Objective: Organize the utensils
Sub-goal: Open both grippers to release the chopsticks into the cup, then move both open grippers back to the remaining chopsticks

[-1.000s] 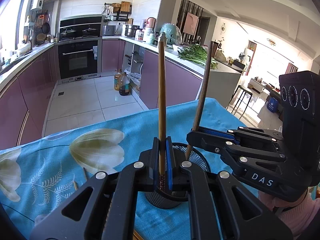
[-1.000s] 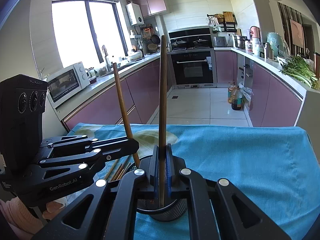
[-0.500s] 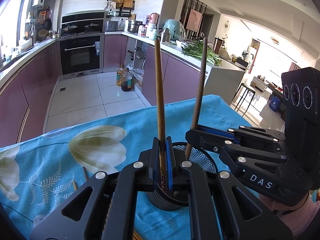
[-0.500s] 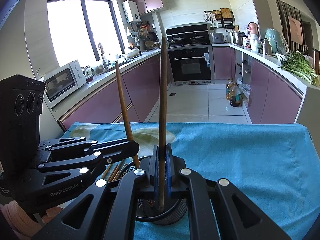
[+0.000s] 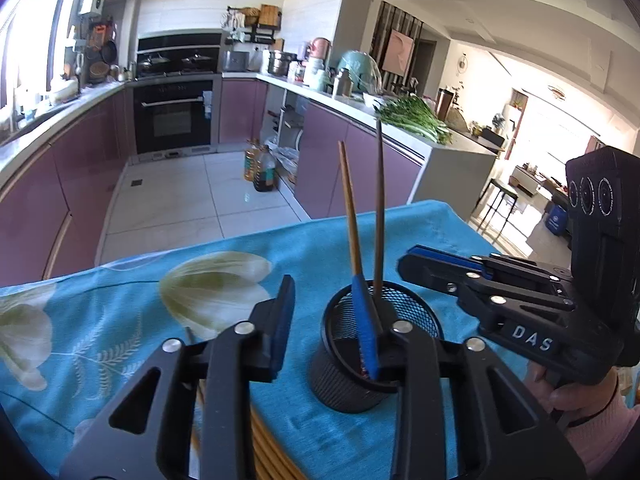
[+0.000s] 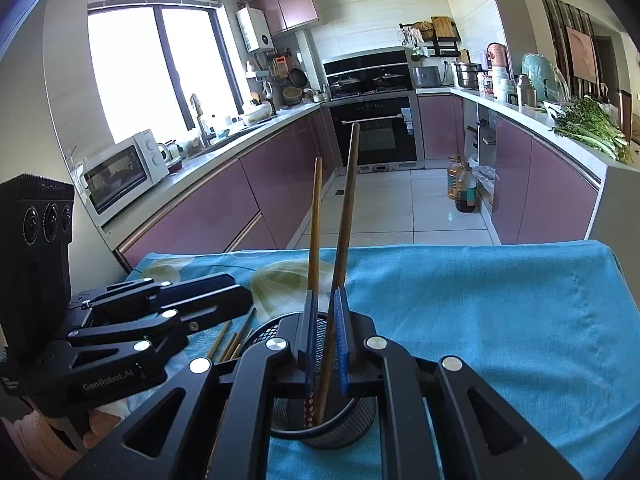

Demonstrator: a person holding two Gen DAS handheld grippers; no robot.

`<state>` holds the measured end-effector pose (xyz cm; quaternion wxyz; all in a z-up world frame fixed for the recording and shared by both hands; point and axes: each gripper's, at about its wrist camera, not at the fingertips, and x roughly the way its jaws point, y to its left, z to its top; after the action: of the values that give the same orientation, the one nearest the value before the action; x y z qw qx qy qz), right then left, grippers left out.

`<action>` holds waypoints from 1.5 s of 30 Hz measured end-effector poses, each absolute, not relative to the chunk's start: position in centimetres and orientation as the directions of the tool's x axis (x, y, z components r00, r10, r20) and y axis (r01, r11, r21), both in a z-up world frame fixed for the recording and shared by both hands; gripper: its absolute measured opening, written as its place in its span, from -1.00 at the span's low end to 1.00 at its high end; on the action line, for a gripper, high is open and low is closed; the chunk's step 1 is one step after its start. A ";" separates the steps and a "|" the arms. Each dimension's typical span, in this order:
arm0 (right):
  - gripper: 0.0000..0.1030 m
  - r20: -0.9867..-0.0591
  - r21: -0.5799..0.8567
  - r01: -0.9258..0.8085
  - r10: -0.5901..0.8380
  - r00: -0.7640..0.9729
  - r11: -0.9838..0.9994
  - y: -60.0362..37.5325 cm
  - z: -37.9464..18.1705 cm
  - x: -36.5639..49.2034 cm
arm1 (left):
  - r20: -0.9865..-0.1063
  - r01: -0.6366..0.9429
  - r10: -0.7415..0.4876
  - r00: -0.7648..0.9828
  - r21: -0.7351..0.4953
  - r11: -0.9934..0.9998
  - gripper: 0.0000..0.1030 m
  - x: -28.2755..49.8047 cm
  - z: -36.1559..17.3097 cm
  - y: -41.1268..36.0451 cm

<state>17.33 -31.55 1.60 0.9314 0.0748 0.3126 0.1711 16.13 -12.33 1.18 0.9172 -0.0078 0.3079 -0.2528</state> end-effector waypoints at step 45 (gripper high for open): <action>-0.40 -0.772 0.199 -0.415 0.403 0.491 0.888 -22.0 -7.8 12.6 | -0.782 0.309 -0.234 0.578 -0.055 0.949 -0.28 11.0 -9.9 -3.7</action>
<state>12.61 -22.03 -7.84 0.8634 -0.0070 0.4454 0.2369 11.01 -3.65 -9.94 0.8872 0.0435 0.4330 -0.1532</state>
